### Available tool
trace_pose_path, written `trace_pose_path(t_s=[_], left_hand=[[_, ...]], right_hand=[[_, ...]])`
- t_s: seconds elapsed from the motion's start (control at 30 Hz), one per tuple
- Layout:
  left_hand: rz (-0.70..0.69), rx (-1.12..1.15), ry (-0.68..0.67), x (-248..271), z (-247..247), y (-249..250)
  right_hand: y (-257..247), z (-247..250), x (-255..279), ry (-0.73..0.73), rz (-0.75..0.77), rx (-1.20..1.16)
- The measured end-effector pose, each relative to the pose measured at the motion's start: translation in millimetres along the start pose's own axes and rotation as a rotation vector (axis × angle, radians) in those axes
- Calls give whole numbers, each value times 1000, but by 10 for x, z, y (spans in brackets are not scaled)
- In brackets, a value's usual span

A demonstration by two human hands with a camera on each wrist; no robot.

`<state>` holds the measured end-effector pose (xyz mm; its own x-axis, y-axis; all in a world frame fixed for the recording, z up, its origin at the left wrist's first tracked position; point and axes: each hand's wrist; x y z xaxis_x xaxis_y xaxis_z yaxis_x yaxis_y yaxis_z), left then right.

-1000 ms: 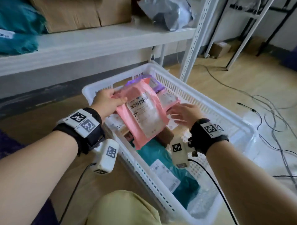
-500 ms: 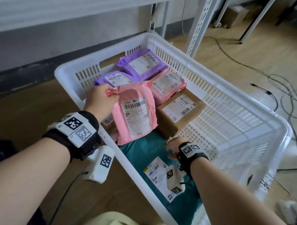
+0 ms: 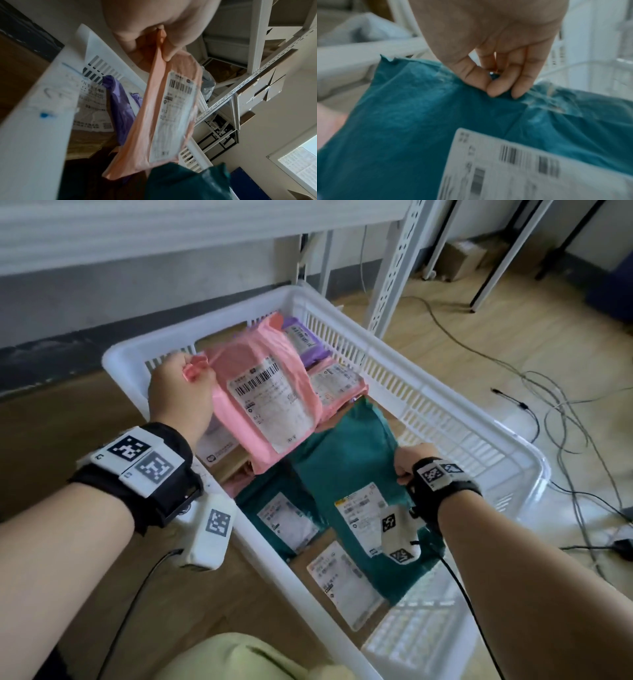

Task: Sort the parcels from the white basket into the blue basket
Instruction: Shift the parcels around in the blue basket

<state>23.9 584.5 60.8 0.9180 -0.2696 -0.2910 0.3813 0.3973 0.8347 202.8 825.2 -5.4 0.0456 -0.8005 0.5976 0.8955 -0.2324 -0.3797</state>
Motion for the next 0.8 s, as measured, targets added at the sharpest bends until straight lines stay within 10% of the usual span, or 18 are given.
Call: trace_pose_path(t_s=[0.8], left_hand=[[-62, -383, -659, 265, -411, -216]], right_hand=[[564, 415, 27, 212, 10, 419]])
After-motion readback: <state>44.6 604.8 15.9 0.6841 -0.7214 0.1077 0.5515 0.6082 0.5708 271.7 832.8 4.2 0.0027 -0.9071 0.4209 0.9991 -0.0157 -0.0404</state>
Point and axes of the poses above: each hand's wrist, its own x-axis away from the middle knuckle, its own z-axis out of the back of the hand, y = z × x, and after that the axes turned 13 degrees about -z, right-handed
